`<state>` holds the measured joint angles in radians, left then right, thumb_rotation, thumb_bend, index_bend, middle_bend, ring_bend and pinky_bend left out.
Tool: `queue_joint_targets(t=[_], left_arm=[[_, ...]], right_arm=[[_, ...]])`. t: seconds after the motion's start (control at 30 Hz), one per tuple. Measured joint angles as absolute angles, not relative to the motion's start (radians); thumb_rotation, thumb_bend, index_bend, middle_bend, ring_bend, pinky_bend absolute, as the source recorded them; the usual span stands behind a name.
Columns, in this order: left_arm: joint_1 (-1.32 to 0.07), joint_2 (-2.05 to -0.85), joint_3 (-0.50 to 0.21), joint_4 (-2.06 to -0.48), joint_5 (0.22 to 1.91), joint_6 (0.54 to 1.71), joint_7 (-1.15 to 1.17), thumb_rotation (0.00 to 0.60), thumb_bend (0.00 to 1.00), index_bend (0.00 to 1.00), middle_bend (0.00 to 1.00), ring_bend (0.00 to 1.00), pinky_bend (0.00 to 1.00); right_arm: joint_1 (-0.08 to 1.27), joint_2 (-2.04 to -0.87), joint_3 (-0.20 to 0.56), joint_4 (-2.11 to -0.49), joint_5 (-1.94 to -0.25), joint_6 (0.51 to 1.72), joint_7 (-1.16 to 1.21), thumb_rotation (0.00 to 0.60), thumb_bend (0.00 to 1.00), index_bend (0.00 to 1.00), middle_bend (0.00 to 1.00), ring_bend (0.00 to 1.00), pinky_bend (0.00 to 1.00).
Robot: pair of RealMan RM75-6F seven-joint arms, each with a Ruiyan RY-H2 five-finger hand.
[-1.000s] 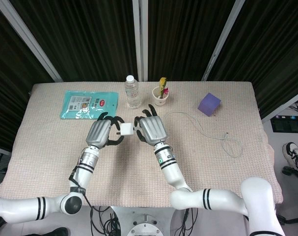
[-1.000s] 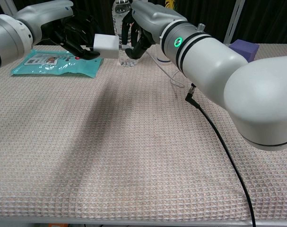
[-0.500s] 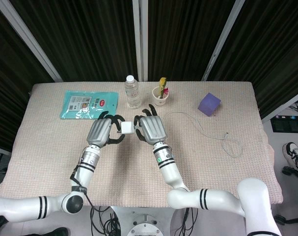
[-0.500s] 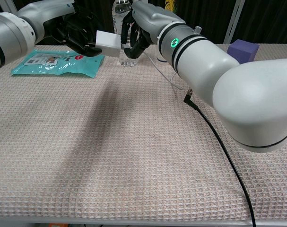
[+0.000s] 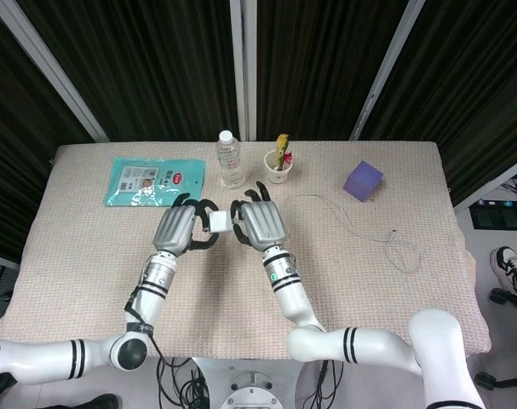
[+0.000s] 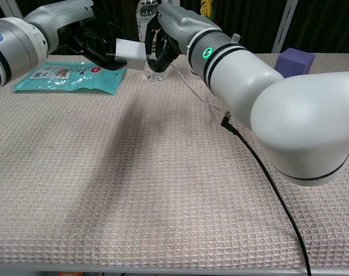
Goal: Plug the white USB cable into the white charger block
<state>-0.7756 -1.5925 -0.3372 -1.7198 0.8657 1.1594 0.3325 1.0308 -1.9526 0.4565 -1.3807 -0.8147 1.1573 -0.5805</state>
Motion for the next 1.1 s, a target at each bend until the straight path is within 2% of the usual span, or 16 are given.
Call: queue_joint_targets(t=[0.13, 0.2, 0.27, 0.37, 0.4, 0.47, 0.53, 0.77, 0.93, 1.0, 1.1], left_arm=[[-0.780, -1.594, -0.336, -1.718, 0.863, 1.153, 0.335, 0.588, 0.41, 0.52, 0.47, 0.26, 0.11], [-0.780, -1.594, -0.337, -1.718, 0.863, 1.155, 0.332, 0.587, 0.41, 0.52, 0.47, 0.26, 0.11], [-0.777, -1.591, -0.337, -1.717, 0.865, 1.157, 0.326, 0.587, 0.41, 0.52, 0.47, 0.26, 0.11], [-0.767, -1.582, -0.333, -1.715, 0.872, 1.160, 0.316, 0.590, 0.41, 0.52, 0.47, 0.26, 0.11], [-0.764, -1.579, -0.331, -1.713, 0.874, 1.161, 0.311, 0.589, 0.41, 0.52, 0.47, 0.26, 0.11], [-0.756, -1.573, -0.325, -1.707, 0.880, 1.161, 0.300, 0.590, 0.41, 0.52, 0.46, 0.26, 0.11], [-0.748, -1.570, -0.317, -1.699, 0.888, 1.162, 0.292, 0.587, 0.41, 0.52, 0.46, 0.26, 0.11], [-0.725, -1.572, -0.282, -1.646, 0.922, 1.158, 0.261, 0.594, 0.41, 0.51, 0.45, 0.24, 0.10], [-0.711, -1.585, -0.244, -1.566, 0.935, 1.118, 0.233, 0.600, 0.41, 0.50, 0.41, 0.18, 0.04], [-0.706, -1.593, -0.225, -1.525, 0.939, 1.088, 0.217, 0.600, 0.41, 0.46, 0.37, 0.14, 0.01], [-0.703, -1.599, -0.200, -1.478, 0.939, 1.032, 0.203, 0.600, 0.37, 0.29, 0.25, 0.03, 0.00]], right_arm=[[1.036, -1.959, 0.456, -1.375, -0.815, 1.154, -0.582, 0.600, 0.42, 0.59, 0.52, 0.20, 0.00], [1.037, -1.959, 0.455, -1.374, -0.814, 1.153, -0.588, 0.600, 0.41, 0.55, 0.51, 0.20, 0.00], [1.035, -1.953, 0.452, -1.378, -0.809, 1.148, -0.594, 0.600, 0.37, 0.44, 0.46, 0.18, 0.00], [1.029, -1.933, 0.446, -1.399, -0.795, 1.141, -0.608, 0.600, 0.19, 0.20, 0.31, 0.09, 0.00], [1.026, -1.926, 0.444, -1.408, -0.790, 1.140, -0.614, 0.600, 0.14, 0.15, 0.27, 0.06, 0.00], [1.018, -1.905, 0.439, -1.432, -0.781, 1.140, -0.627, 0.600, 0.06, 0.06, 0.21, 0.03, 0.00], [1.009, -1.886, 0.432, -1.451, -0.772, 1.142, -0.640, 0.600, 0.03, 0.02, 0.18, 0.01, 0.00], [0.967, -1.811, 0.400, -1.508, -0.765, 1.161, -0.660, 0.600, 0.03, 0.00, 0.16, 0.00, 0.00], [0.922, -1.733, 0.369, -1.564, -0.784, 1.183, -0.663, 0.600, 0.03, 0.00, 0.16, 0.00, 0.00], [0.898, -1.694, 0.353, -1.594, -0.794, 1.195, -0.662, 0.600, 0.03, 0.00, 0.16, 0.00, 0.00], [0.862, -1.639, 0.333, -1.635, -0.811, 1.212, -0.655, 0.600, 0.03, 0.00, 0.16, 0.00, 0.00]])
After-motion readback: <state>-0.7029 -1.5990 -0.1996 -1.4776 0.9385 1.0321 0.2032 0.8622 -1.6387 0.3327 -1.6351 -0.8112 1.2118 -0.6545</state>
